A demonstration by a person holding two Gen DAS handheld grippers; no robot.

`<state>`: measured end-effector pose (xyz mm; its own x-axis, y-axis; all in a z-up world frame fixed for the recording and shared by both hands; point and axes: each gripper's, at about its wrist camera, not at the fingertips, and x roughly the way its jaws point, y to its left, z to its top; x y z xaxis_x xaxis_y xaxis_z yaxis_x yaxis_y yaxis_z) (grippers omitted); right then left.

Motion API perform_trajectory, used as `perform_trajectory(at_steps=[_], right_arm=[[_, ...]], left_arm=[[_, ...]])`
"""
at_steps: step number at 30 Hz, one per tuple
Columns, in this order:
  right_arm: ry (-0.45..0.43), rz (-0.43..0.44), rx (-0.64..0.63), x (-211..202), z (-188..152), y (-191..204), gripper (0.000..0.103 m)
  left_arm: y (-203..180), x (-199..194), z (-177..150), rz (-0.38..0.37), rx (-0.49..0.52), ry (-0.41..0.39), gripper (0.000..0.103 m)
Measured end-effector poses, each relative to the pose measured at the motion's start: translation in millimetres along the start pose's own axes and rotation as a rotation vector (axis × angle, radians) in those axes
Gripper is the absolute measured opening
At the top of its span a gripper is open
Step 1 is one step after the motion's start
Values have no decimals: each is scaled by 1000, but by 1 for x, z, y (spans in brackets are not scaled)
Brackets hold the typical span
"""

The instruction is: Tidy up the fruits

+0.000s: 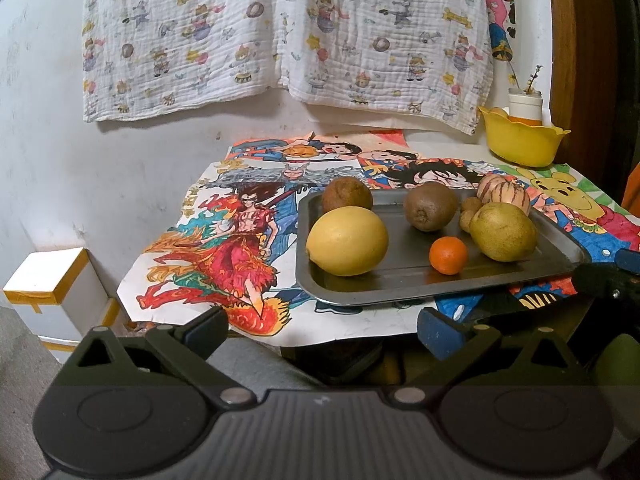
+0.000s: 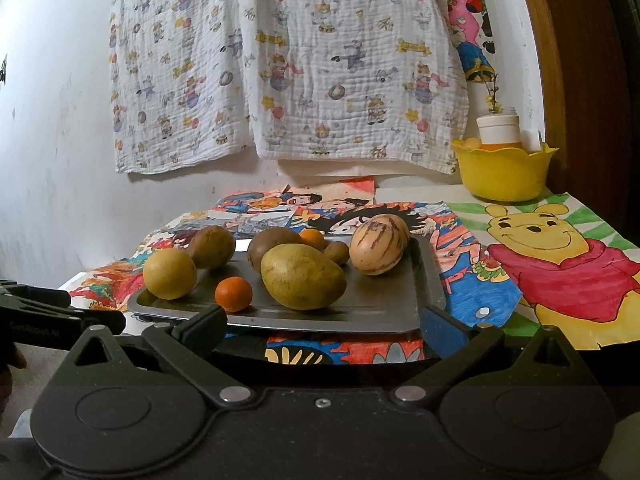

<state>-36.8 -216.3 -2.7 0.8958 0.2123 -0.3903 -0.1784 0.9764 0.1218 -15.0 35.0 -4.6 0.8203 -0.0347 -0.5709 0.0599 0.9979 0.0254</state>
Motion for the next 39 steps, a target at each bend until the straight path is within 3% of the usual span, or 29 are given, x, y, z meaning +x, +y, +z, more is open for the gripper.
perform_trajectory(at_steps=[39], right_arm=[[17,11,-38,1,-5,5,102]], left_arm=[[0,0,-1,-3,3,13,103]])
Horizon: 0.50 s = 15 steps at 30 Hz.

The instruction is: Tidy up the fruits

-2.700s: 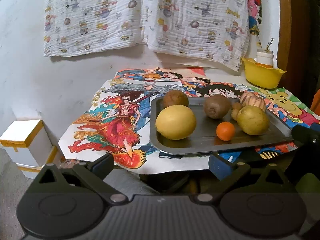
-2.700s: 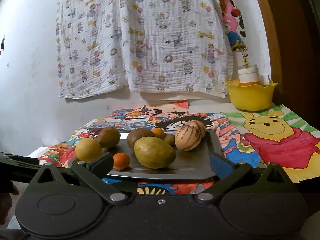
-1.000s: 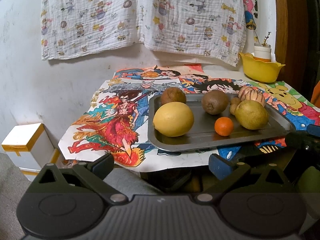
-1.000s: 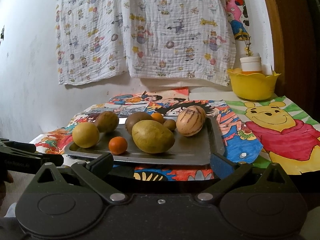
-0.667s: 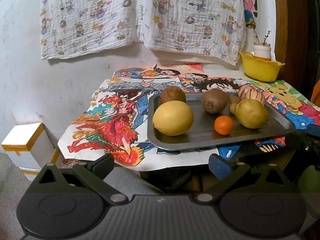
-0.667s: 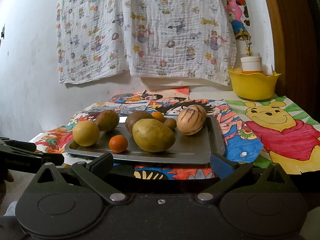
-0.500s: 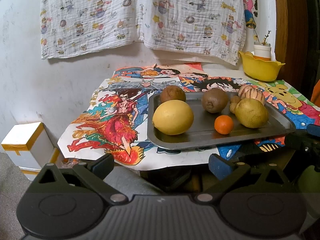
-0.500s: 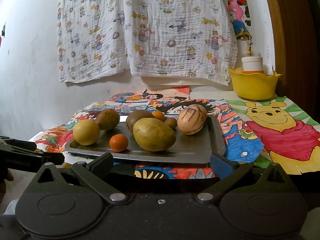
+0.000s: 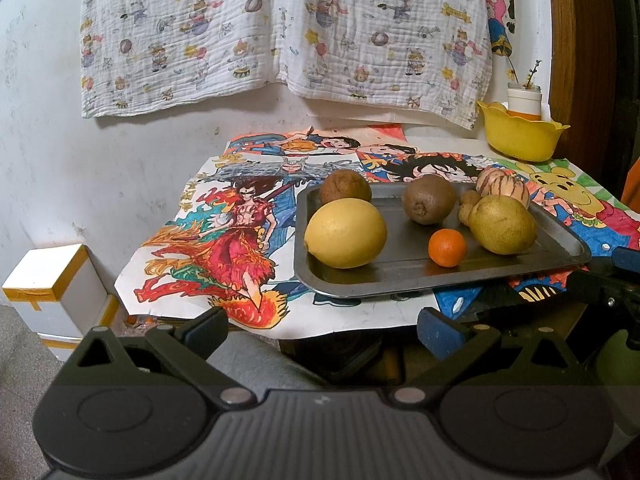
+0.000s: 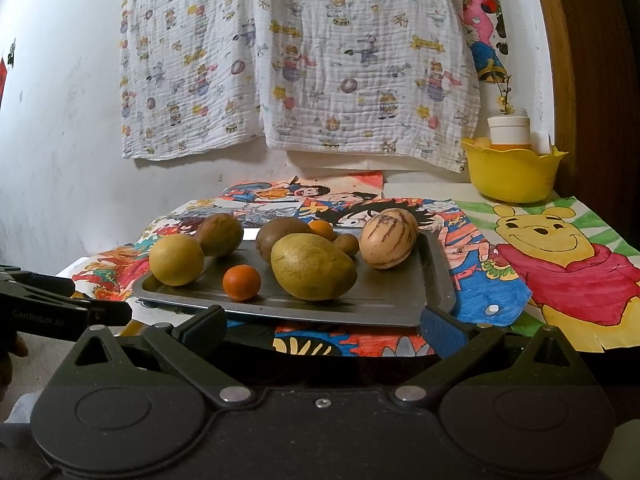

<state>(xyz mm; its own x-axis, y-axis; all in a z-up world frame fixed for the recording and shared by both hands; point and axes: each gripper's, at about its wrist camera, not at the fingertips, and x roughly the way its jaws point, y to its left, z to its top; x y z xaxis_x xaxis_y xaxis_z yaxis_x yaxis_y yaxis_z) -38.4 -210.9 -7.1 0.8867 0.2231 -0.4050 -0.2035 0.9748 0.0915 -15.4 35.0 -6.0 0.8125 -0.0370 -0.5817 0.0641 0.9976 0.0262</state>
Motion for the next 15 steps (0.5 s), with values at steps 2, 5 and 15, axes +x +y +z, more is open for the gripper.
perform_trajectory(at_steps=[2,5,15], right_arm=[[0,1,-1,0,1,0,103],[0,0,0,0,0,0,102],[-1,3,-1,0,2,1,102]], left_arm=[[0,0,0,-1,0,0,103],[-1,1,-1,-2,2,0,103],[-2,1,-3,0,8,-3,103]])
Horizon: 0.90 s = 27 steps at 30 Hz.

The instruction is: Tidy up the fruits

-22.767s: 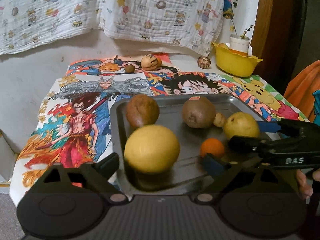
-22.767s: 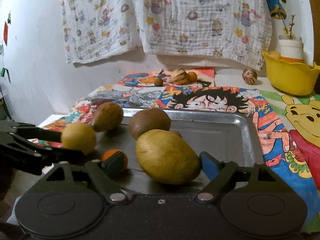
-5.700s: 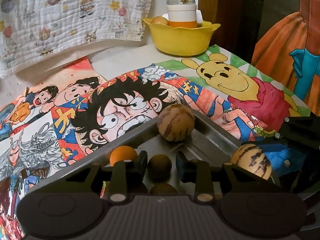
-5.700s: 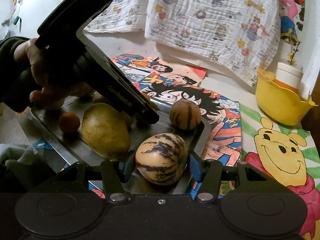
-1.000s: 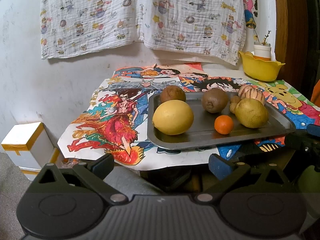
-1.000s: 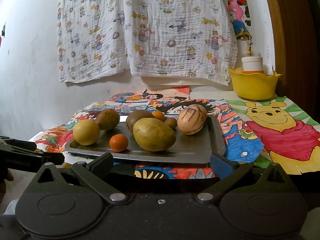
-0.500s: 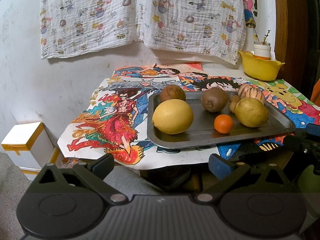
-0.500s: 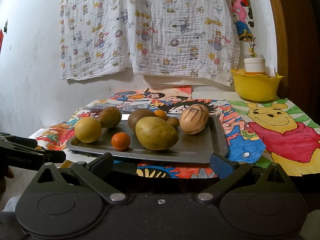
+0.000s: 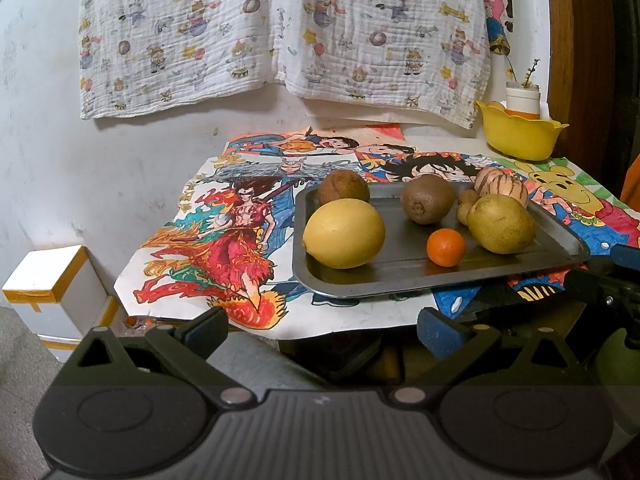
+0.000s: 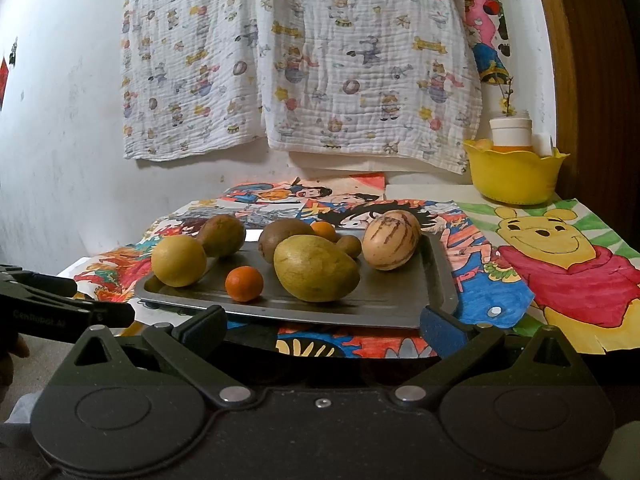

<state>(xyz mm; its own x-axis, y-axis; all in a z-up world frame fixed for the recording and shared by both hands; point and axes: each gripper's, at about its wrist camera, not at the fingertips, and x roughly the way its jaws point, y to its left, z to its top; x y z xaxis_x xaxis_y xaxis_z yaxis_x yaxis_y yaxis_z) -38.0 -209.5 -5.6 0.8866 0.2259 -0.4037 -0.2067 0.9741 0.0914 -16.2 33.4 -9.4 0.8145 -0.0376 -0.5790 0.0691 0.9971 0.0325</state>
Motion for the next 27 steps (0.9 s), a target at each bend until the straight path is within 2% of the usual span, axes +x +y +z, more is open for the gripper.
perform_trajectory(at_steps=[27], right_arm=[[-6,-10,0,-1,4,-3,102]], left_arm=[[1,-1,0,-4,0,3,103]])
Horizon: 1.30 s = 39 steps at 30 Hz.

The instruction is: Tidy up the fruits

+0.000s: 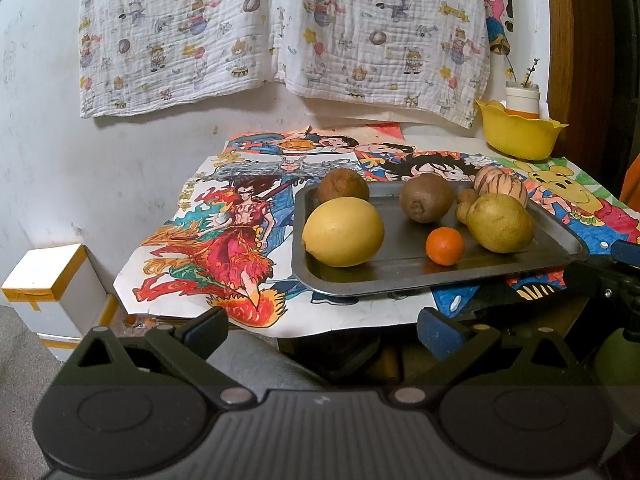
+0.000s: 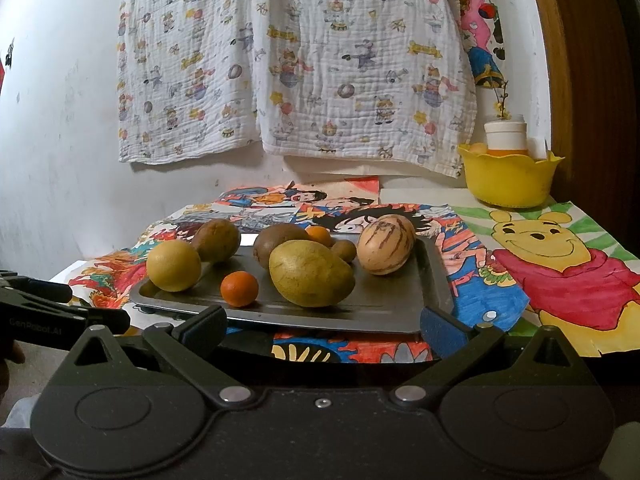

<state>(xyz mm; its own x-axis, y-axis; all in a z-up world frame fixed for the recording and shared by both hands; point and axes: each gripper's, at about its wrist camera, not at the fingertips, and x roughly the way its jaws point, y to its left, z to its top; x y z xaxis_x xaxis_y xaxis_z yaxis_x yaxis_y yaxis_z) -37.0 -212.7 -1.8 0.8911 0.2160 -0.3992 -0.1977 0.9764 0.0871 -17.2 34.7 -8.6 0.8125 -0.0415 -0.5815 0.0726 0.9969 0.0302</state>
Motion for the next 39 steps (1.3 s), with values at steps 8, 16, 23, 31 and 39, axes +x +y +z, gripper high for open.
perform_trajectory(at_steps=[8,16,23,31,39], right_arm=[[-3,-2,-5,0,0,0,102],[-3,0,-7,0,0,0,102],[-2,12,-10,0,1,0,102],[-2,21,-9,0,1,1,102],[-1,23,-10,0,2,0,102]], left_arm=[[0,1,1,7,-2,0,103],[3,-4,2,-16,-17,-19,103],[4,-8,3,-11,-28,-40,103],[3,-8,3,-6,-27,-35,103],[3,-8,3,-3,-28,-31,103]])
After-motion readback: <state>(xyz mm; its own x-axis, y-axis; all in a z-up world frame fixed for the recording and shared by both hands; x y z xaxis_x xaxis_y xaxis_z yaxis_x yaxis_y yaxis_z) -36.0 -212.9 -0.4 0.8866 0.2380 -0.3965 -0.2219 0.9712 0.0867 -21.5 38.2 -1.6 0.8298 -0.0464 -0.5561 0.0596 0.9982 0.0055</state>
